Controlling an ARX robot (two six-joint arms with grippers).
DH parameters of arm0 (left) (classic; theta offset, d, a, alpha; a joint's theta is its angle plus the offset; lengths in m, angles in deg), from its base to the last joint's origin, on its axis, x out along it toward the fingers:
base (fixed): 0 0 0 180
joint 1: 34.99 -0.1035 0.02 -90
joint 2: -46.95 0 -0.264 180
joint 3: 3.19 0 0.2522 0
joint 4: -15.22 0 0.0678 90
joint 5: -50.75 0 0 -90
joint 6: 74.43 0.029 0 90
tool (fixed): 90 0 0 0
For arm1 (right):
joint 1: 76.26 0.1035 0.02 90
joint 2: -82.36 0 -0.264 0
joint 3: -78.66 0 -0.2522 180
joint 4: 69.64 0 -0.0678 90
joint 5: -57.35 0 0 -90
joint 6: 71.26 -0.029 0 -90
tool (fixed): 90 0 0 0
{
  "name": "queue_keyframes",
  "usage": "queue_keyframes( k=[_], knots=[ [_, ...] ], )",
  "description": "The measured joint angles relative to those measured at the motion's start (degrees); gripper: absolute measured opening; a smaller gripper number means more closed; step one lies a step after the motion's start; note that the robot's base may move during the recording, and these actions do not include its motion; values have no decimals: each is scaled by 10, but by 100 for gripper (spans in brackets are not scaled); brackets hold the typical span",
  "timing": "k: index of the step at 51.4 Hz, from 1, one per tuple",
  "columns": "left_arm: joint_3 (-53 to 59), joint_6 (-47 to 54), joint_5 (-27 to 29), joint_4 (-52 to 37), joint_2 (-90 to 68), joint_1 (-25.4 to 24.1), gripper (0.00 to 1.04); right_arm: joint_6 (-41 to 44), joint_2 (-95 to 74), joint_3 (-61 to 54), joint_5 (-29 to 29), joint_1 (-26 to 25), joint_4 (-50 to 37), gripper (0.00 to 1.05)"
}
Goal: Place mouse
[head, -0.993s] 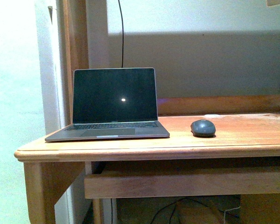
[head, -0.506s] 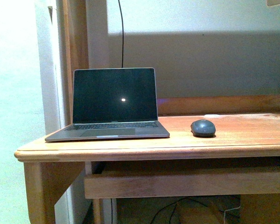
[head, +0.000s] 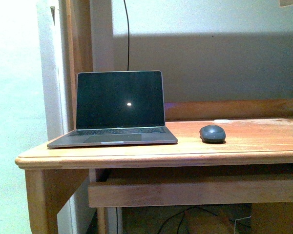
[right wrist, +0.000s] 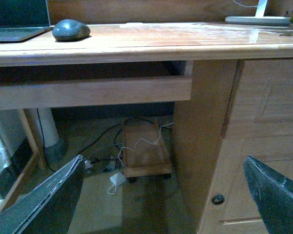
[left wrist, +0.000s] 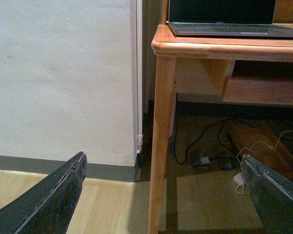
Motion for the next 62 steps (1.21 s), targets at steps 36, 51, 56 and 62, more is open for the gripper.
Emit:
queue_keyframes(
  k=[36, 51, 56, 62],
  knots=[
    [0, 0, 0, 0, 0, 0, 97, 0, 0, 0, 0, 0, 0, 97],
    [0, 0, 0, 0, 0, 0, 97, 0, 0, 0, 0, 0, 0, 97],
    [0, 0, 0, 0, 0, 0, 97, 0, 0, 0, 0, 0, 0, 97],
    [0, 0, 0, 0, 0, 0, 97, 0, 0, 0, 0, 0, 0, 97]
  ],
)
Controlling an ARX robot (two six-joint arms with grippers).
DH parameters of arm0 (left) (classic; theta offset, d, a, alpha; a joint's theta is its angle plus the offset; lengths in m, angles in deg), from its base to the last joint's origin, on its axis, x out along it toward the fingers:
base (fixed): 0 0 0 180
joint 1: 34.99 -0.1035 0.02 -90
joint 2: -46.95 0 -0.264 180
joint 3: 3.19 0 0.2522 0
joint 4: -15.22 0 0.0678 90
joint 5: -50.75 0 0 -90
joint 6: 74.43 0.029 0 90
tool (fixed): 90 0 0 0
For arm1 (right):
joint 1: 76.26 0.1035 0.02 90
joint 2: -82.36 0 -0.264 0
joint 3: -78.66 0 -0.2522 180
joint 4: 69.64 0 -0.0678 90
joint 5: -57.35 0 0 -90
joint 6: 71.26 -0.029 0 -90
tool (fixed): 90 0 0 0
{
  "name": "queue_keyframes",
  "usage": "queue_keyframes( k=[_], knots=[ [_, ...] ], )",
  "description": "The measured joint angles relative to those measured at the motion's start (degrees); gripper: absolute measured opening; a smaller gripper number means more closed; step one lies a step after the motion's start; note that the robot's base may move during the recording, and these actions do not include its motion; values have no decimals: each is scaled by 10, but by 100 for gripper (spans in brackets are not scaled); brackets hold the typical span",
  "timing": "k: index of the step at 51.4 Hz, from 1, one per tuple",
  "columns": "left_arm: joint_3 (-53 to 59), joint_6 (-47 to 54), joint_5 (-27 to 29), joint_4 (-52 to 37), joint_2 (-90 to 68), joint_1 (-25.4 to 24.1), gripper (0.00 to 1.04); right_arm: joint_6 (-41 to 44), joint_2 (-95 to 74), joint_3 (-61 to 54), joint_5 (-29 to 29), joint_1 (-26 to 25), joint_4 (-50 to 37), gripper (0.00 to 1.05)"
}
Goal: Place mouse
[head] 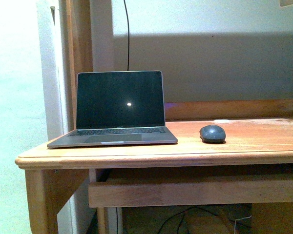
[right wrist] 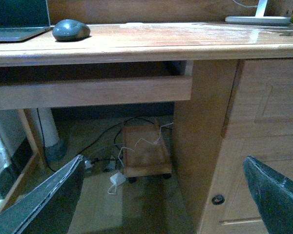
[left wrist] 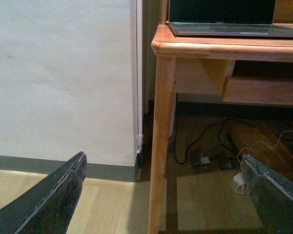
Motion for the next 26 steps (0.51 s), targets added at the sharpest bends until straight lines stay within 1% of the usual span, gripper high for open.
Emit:
queue_keyframes(
  k=[26],
  knots=[
    [0, 0, 0, 0, 0, 0, 97, 0, 0, 0, 0, 0, 0, 97]
  ],
)
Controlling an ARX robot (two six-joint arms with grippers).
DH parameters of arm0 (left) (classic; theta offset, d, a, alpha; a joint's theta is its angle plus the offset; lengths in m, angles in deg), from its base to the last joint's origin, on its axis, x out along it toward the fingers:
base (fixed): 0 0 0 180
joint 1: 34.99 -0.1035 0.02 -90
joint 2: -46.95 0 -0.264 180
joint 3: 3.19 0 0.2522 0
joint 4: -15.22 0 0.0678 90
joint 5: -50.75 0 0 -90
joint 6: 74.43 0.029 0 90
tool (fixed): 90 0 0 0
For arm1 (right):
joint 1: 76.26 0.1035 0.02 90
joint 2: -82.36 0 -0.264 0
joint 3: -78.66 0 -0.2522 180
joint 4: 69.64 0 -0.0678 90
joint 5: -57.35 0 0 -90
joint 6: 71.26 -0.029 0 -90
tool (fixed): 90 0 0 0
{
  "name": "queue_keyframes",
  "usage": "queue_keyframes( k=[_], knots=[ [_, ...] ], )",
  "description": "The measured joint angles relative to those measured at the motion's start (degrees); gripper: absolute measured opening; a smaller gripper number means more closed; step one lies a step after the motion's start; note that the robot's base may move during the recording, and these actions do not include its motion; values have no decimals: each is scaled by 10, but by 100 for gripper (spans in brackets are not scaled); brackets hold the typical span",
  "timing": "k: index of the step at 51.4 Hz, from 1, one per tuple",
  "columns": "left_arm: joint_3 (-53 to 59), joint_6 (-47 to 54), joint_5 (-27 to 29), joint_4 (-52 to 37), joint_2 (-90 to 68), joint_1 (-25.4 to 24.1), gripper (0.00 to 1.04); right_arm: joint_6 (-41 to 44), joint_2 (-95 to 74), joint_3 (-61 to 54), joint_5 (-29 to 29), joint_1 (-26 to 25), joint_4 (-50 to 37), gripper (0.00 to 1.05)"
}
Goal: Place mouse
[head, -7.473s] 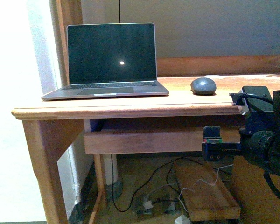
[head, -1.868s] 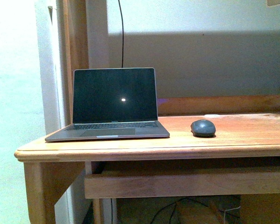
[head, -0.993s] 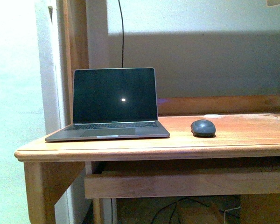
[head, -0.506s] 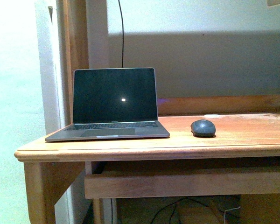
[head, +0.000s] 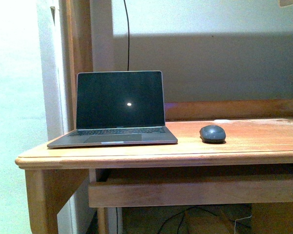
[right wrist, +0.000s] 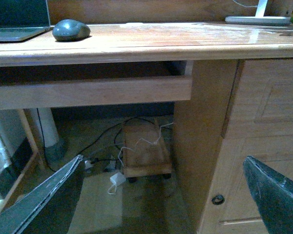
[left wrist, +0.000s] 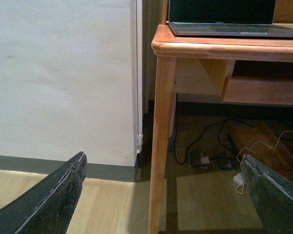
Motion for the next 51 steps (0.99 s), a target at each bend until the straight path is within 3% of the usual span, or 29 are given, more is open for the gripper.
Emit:
queue_keyframes(
  k=[51],
  knots=[
    [0, 0, 0, 0, 0, 0, 97, 0, 0, 0, 0, 0, 0, 97]
  ],
)
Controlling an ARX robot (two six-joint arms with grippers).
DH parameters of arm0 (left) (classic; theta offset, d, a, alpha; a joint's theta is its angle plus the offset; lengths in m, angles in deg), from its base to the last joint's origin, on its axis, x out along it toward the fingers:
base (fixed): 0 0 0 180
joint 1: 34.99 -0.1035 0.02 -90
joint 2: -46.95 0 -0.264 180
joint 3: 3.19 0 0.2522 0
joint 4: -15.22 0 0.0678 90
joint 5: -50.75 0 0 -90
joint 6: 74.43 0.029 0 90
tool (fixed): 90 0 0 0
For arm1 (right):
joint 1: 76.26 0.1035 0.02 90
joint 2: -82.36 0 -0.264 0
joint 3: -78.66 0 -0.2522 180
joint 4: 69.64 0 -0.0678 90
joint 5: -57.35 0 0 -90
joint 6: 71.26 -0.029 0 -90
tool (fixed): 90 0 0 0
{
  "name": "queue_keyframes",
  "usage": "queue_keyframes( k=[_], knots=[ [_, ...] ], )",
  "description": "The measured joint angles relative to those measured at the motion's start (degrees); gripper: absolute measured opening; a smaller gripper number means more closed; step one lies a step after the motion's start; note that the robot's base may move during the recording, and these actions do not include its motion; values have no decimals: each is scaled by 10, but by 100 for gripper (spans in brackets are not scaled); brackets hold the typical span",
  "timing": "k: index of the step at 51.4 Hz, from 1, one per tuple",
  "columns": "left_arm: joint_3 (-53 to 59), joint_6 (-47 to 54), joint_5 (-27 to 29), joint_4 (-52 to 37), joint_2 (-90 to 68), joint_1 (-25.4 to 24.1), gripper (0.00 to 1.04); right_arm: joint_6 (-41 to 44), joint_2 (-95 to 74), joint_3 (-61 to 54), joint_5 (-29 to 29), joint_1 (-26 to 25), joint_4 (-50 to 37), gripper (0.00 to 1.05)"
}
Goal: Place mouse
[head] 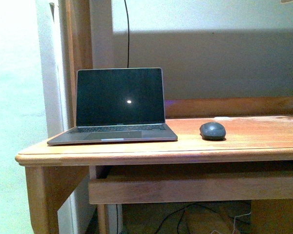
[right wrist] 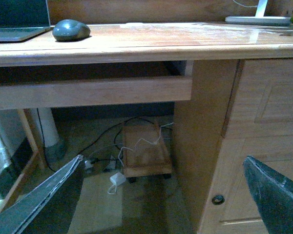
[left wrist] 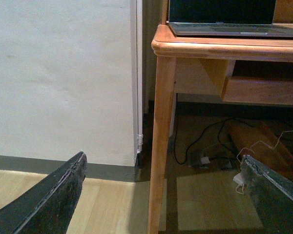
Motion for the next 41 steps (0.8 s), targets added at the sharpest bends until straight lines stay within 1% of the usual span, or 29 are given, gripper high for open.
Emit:
queue_keyframes(
  k=[41],
  knots=[
    [0, 0, 0, 0, 0, 0, 97, 0, 0, 0, 0, 0, 0, 97]
  ],
)
